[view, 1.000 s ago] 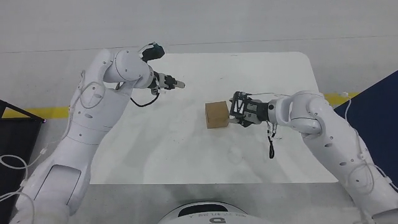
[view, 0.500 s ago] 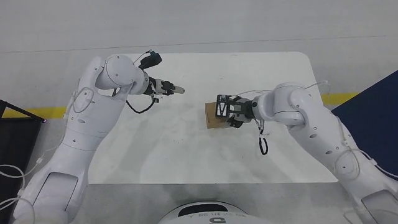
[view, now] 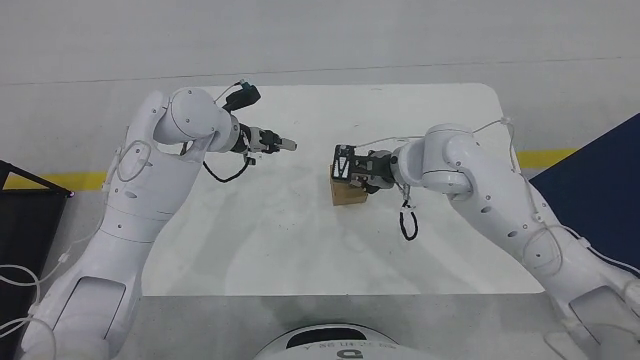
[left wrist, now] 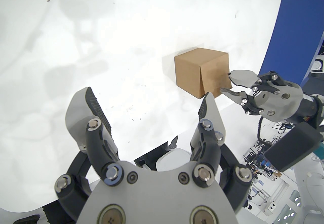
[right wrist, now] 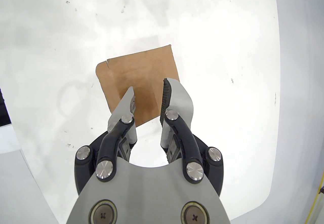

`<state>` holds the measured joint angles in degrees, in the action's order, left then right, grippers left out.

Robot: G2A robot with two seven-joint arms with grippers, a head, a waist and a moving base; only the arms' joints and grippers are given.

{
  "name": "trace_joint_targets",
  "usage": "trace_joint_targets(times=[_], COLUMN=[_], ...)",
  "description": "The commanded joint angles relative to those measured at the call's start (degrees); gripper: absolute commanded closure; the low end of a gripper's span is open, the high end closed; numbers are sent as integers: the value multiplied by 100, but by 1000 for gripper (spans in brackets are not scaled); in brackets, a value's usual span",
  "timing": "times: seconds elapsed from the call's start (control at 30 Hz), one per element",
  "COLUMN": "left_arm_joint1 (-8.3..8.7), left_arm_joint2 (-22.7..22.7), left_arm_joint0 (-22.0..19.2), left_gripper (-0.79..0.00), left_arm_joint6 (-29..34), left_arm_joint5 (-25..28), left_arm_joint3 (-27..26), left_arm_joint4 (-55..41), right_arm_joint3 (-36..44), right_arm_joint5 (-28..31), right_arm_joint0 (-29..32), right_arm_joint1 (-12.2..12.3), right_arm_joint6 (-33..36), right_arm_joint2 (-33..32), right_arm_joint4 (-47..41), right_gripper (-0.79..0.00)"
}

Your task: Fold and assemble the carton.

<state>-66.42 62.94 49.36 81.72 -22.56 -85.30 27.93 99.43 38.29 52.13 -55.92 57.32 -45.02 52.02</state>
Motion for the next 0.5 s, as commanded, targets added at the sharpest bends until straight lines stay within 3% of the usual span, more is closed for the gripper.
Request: trace_joint_targets(times=[0.0, 0.27, 0.47], left_arm_joint1=[0, 0, 0], left_arm_joint2=[0, 0, 0], left_arm_joint0=[0, 0, 0], left_gripper=[-785, -785, -785], left_arm_joint6=[0, 0, 0], left_arm_joint5=[0, 0, 0], left_arm_joint3=[0, 0, 0], left_arm_joint4=[0, 0, 0], right_arm_joint3=[46, 131, 64], right_arm_joint5=[85, 549, 81], right_arm_joint0=[19, 150, 124], right_arm_joint1=[4, 64, 32], right_arm_joint6=[-57, -304, -84], right_arm_joint2=[3, -87, 11], right_arm_joint4=[-16, -104, 79], right_gripper=[-603, -640, -585])
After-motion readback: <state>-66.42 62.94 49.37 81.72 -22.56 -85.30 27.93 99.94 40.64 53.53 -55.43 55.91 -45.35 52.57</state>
